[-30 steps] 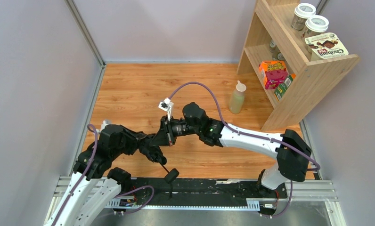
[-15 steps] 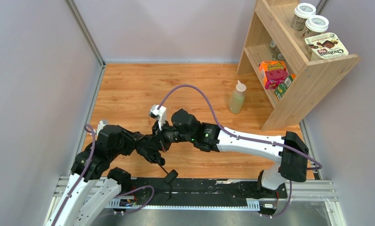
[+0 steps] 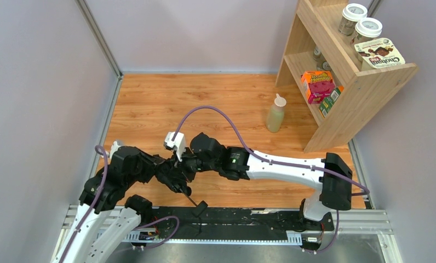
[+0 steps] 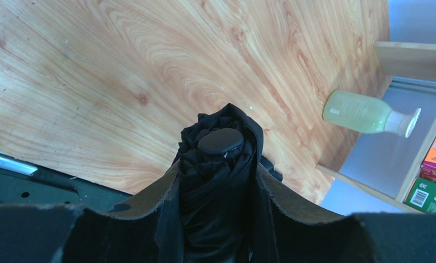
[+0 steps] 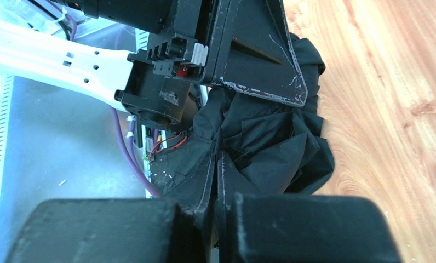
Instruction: Put away the umbrella
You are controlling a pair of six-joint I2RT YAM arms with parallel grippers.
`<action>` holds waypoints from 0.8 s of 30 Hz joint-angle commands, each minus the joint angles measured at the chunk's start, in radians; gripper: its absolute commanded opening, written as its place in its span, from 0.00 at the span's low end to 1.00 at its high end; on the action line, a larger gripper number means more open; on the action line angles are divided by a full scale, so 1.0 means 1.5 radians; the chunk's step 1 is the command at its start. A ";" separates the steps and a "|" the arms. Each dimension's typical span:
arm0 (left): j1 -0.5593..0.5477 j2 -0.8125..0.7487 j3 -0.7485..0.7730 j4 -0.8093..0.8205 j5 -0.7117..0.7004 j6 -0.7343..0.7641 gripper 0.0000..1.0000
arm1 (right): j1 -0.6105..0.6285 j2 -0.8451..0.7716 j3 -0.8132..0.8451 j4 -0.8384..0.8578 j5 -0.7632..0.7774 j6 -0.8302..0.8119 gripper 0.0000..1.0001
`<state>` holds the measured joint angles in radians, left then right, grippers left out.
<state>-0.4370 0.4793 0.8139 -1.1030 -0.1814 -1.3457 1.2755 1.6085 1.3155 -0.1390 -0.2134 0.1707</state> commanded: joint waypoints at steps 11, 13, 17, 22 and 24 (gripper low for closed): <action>-0.002 -0.091 -0.028 0.105 0.033 -0.097 0.00 | -0.034 0.042 0.004 -0.014 -0.284 0.058 0.40; -0.002 -0.099 -0.031 0.111 0.021 -0.116 0.00 | -0.036 0.044 -0.002 0.004 -0.302 0.079 0.43; -0.002 -0.113 -0.048 0.215 0.012 -0.092 0.00 | -0.063 0.005 0.004 -0.014 -0.254 0.116 0.47; -0.002 -0.072 0.000 0.359 -0.009 0.163 0.00 | -0.132 -0.138 -0.016 -0.070 -0.193 0.117 0.65; -0.002 -0.038 0.037 0.387 -0.013 0.308 0.00 | -0.150 -0.202 -0.039 -0.094 -0.112 0.102 0.75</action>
<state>-0.4381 0.3698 0.7609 -0.7807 -0.1928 -1.2068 1.1198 1.5303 1.2884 -0.2291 -0.5552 0.3309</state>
